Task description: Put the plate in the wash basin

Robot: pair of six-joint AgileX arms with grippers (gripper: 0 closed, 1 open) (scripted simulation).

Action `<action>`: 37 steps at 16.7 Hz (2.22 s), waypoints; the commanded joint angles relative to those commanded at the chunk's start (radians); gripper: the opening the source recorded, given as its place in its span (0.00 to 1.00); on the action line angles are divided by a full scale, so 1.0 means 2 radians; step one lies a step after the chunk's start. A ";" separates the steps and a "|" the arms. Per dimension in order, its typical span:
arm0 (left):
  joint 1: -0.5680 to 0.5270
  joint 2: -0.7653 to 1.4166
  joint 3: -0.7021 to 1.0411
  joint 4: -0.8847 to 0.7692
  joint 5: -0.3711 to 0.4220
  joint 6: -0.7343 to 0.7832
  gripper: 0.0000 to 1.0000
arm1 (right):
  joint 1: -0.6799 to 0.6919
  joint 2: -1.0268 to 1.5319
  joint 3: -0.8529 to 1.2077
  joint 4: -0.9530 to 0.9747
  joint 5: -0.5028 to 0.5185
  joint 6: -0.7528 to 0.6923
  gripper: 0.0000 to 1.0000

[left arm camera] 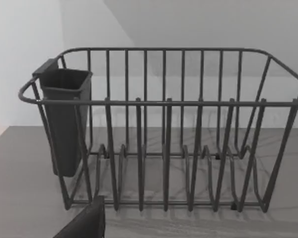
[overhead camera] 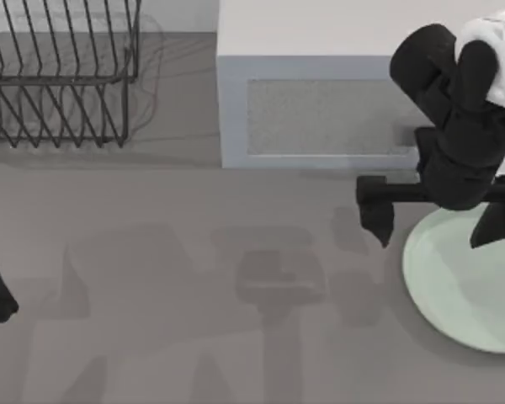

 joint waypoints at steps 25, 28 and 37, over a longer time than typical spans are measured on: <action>0.000 0.000 0.000 0.000 0.000 0.000 1.00 | 0.002 0.082 -0.108 0.188 0.000 0.003 0.70; 0.000 0.000 0.000 0.000 0.000 0.000 1.00 | 0.002 0.082 -0.108 0.188 0.000 0.003 0.47; 0.000 0.000 0.000 0.000 0.000 0.000 1.00 | 0.002 0.082 -0.108 0.188 0.000 0.003 0.00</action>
